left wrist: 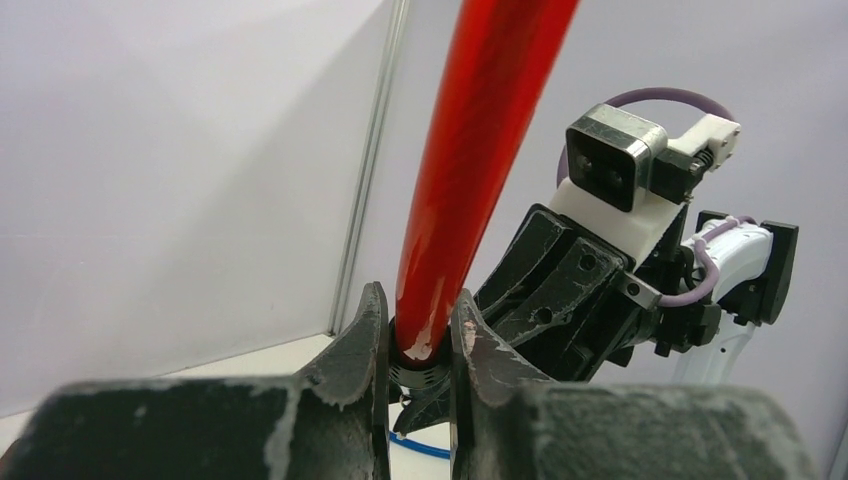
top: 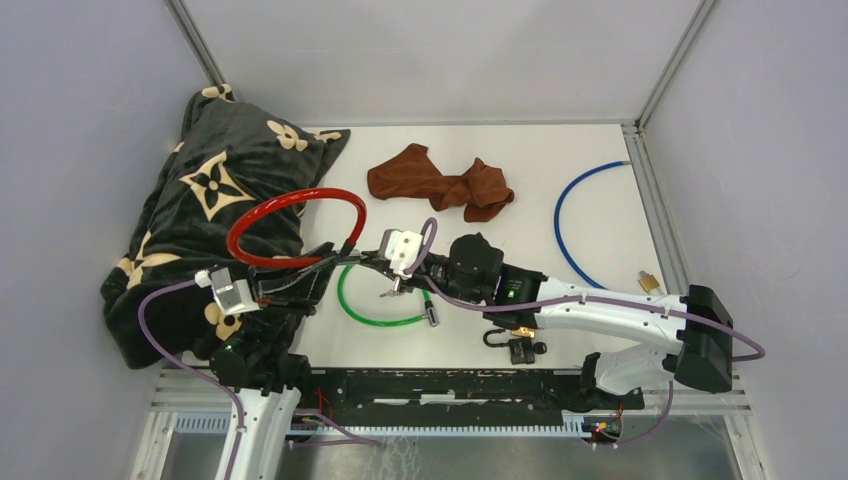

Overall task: Lock with the key
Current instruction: Lock the lock.

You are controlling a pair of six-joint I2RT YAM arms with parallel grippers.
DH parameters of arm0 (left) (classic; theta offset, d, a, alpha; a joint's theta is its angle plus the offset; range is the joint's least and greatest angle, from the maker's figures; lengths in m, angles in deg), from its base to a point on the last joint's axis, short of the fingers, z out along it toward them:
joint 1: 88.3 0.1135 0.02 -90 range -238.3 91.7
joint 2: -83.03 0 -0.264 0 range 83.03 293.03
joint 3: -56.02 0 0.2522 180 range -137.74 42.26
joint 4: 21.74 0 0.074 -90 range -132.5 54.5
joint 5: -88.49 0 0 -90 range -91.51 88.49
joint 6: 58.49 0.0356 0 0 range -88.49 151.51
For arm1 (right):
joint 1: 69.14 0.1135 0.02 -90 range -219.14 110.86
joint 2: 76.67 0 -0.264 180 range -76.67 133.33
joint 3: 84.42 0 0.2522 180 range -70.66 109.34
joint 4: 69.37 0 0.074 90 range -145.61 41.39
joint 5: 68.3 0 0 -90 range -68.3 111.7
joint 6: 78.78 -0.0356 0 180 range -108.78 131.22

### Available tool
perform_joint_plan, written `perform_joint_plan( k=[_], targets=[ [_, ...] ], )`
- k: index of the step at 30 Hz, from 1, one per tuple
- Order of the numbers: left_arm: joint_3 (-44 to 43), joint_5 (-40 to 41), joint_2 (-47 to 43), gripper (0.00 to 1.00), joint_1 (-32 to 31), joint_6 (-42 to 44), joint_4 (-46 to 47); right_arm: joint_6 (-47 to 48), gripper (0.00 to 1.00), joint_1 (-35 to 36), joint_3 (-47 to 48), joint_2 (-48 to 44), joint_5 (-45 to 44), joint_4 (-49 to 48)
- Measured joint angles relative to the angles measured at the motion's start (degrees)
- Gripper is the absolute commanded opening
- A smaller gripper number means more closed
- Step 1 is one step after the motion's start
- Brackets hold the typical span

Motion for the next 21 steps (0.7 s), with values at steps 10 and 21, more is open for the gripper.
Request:
perform_joint_plan(
  k=[10,21],
  targets=[
    [0.1,0.3,0.0,0.02,0.0,-0.3,-1.8,7.2,0.48,1.4,0.0,0.2,-5.8,0.8],
    [0.6,-5.0,-0.2,0.02,-0.1,4.0,-4.4,12.4,0.81,-7.0,0.0,-1.1,8.3,8.5]
  ],
)
